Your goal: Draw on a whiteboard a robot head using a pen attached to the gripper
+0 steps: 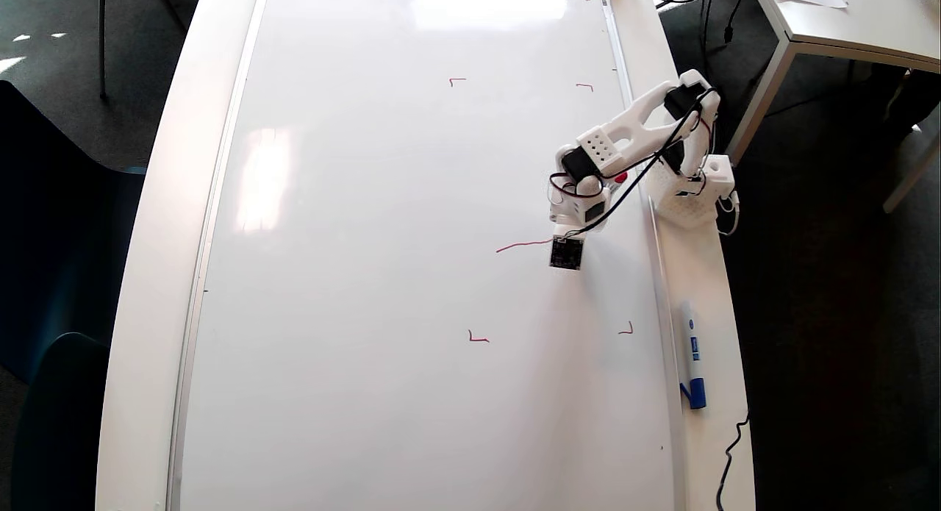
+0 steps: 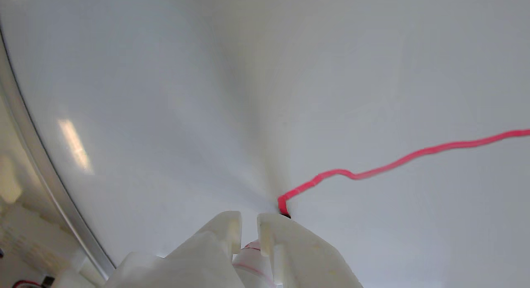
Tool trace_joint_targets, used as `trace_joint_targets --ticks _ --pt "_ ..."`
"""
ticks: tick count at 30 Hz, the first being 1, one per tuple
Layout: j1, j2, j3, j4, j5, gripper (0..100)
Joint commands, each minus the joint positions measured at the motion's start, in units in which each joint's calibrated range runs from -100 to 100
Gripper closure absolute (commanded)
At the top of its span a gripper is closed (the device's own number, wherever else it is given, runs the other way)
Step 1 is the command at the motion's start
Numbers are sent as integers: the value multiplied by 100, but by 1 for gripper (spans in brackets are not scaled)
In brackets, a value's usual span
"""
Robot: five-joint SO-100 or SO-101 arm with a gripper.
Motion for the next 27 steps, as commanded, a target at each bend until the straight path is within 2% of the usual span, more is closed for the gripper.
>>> trace_joint_targets --ticks 1,17,27 --pt "408 -250 6 -18 3 99" --pt "2390 -250 433 34 36 99" --pt "3900 -250 369 -44 583 99"
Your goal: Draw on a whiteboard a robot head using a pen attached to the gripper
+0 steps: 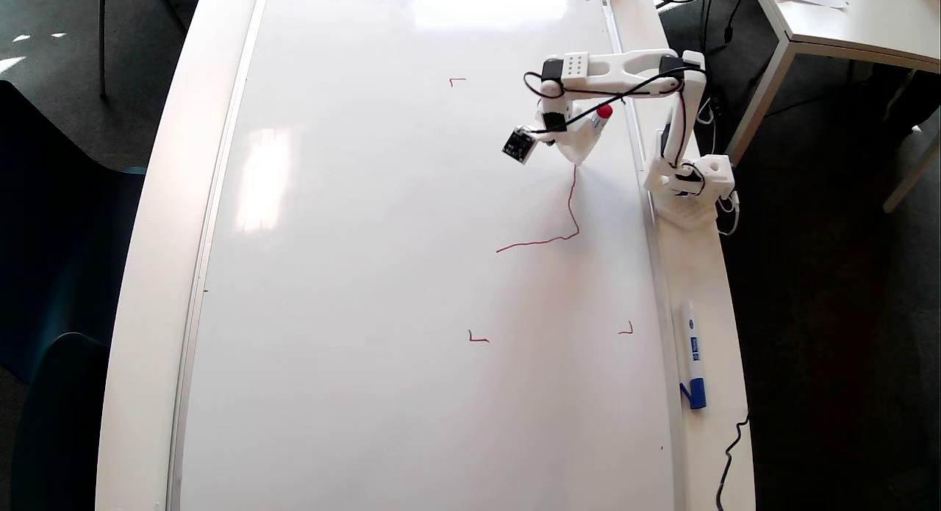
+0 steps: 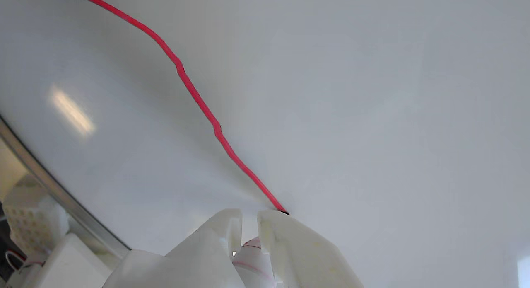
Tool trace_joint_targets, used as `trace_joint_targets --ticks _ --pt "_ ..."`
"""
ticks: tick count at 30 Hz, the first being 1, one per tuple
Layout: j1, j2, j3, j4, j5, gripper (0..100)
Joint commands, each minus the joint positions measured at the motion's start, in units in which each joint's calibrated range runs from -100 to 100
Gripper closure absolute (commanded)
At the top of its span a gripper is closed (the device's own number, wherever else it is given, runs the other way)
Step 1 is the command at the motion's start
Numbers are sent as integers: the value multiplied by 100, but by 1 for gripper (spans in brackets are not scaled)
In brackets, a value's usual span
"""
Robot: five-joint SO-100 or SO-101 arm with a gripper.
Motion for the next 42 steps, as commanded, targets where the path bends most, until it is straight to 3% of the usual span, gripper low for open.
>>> trace_joint_targets --ticks 1,16,23,42 --pt "787 -148 -69 -87 283 99" --pt "1560 -56 -650 -651 723 99" --pt "1288 280 -759 -816 723 99" --pt "558 2016 -3301 -816 674 99"
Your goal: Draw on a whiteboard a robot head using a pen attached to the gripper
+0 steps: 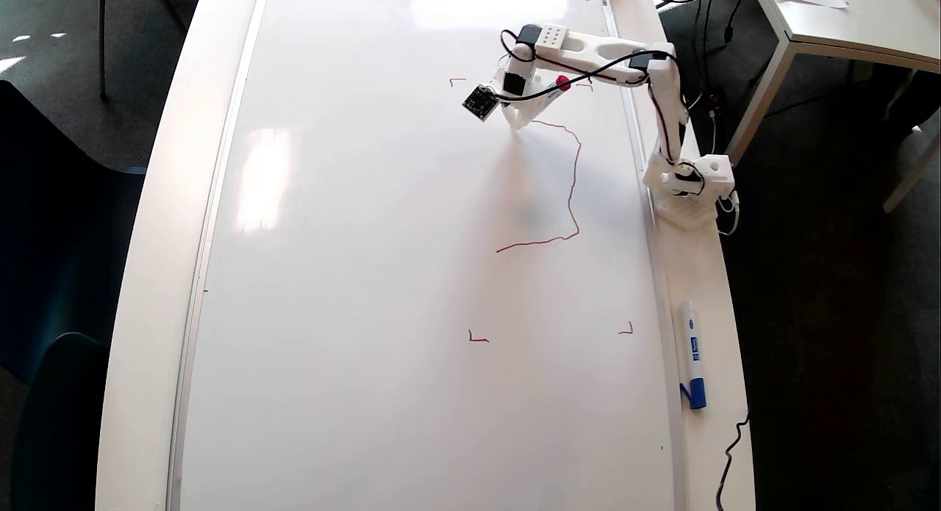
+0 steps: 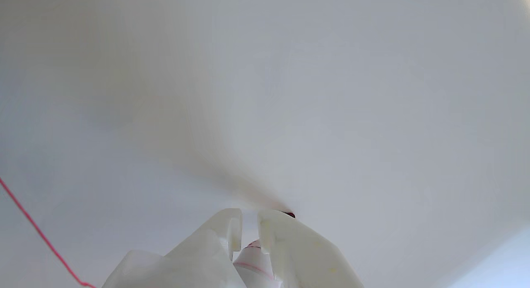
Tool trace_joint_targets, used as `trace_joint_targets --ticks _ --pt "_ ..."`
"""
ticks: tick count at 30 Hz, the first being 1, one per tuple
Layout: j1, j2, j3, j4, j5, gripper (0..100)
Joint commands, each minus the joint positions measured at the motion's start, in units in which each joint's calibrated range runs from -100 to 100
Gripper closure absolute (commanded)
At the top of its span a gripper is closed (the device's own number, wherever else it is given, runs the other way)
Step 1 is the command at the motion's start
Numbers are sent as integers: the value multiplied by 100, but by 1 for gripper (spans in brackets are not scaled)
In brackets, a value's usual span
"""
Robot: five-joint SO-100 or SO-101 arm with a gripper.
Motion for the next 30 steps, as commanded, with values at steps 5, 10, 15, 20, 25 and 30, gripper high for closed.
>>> trace_joint_targets --ticks 5,10,15,20,25,30 --pt "-408 404 -776 -65 -7 99" --pt "-519 613 -1166 -65 -7 99" --pt "-629 924 -1548 -65 -7 99" --pt "-990 940 -1557 -65 -104 99" --pt "-1513 915 -1566 -65 -195 99" --pt "-2051 907 -1557 -65 -447 99"
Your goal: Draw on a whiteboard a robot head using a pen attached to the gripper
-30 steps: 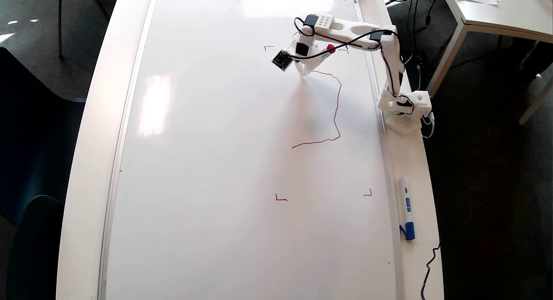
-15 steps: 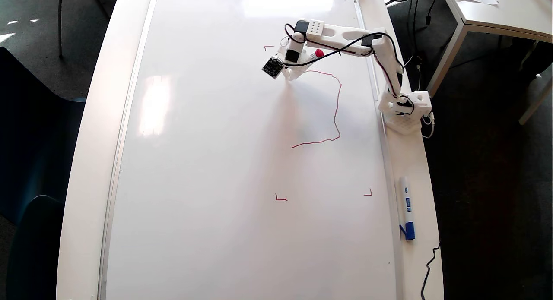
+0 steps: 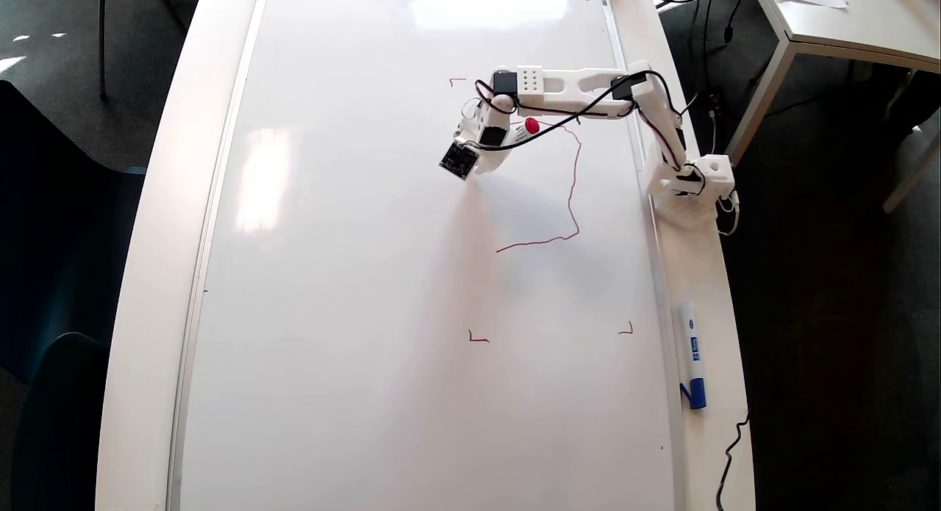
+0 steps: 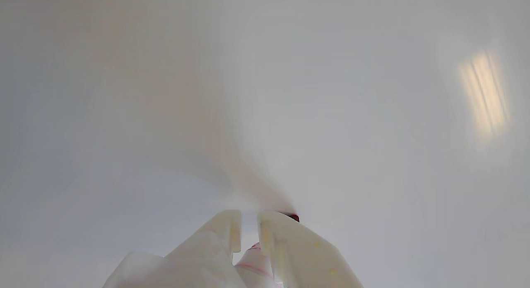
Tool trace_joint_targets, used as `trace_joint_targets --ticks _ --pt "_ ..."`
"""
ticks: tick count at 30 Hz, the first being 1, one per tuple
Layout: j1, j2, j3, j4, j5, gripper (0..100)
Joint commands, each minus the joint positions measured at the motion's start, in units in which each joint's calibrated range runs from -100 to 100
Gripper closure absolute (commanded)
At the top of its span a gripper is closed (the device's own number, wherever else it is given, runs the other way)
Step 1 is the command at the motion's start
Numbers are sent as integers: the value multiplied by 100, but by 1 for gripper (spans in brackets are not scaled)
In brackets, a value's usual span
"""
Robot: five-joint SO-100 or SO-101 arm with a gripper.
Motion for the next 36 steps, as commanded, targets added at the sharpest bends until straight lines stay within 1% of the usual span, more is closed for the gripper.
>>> trace_joint_targets --ticks 1,8,18,23,25,29,36 --pt "-465 -8 6 28 -162 99" --pt "-1217 -25 24 89 -511 99" --pt "-1828 -25 6 115 -784 99" --pt "-2056 -33 6 115 -795 99" --pt "-2115 -50 24 132 -891 99" --pt "-2204 -235 97 384 -1068 99" --pt "-2204 -310 106 706 -1090 99"
